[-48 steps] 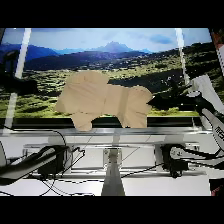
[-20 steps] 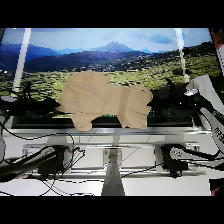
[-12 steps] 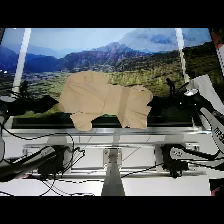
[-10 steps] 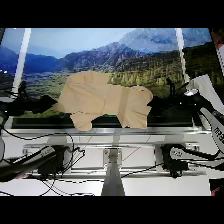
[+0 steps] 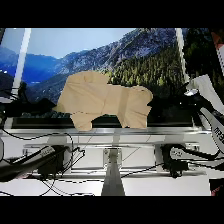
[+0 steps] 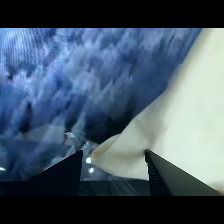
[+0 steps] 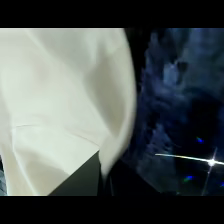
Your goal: Fold the clothes and pants, and hang the long-sleeved shirts on hangers.
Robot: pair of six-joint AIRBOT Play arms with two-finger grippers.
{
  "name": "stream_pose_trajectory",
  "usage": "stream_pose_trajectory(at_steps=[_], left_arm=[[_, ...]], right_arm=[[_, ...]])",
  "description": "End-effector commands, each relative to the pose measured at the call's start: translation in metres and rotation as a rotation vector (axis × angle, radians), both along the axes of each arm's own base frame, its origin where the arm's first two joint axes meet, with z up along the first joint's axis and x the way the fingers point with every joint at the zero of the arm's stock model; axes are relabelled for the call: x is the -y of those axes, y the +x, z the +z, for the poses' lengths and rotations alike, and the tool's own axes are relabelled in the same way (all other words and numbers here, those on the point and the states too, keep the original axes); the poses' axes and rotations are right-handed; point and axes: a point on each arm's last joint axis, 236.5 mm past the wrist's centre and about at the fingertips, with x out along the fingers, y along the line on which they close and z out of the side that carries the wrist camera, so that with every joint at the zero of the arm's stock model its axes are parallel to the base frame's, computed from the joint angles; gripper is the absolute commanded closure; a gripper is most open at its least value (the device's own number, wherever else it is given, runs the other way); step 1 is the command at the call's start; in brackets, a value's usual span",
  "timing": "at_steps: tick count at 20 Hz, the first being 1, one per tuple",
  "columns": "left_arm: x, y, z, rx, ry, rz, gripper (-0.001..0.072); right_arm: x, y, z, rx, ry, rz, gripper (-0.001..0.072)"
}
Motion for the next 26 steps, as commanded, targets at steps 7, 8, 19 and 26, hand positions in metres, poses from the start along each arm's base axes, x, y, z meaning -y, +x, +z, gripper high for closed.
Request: stream_pose_trajectory(at_steps=[7, 8, 19, 26], left_arm=[[0.001, -0.002, 0.000, 0.000, 0.001, -0.023, 0.0434], [-0.001, 0.001, 0.000, 0.012, 0.008, -0.012, 0.0510], [0.004, 0.069, 0.034, 0.301, -0.075, 0.113, 0.0689], [-0.003, 0.018, 0.006, 0.139, 0.045, -0.115, 0.0102]], right_arm=[[0.001, 0.002, 0.000, 0.005, -0.005, -0.003, 0.0697], [0.001, 0.002, 0.000, 0.005, -0.005, -0.003, 0.0697], [-0.006, 0.004, 0.006, 0.001, 0.037, -0.021, 0.0697], [-0.012, 0.000, 0.010, -0.013, 0.069, -0.011, 0.0697]])
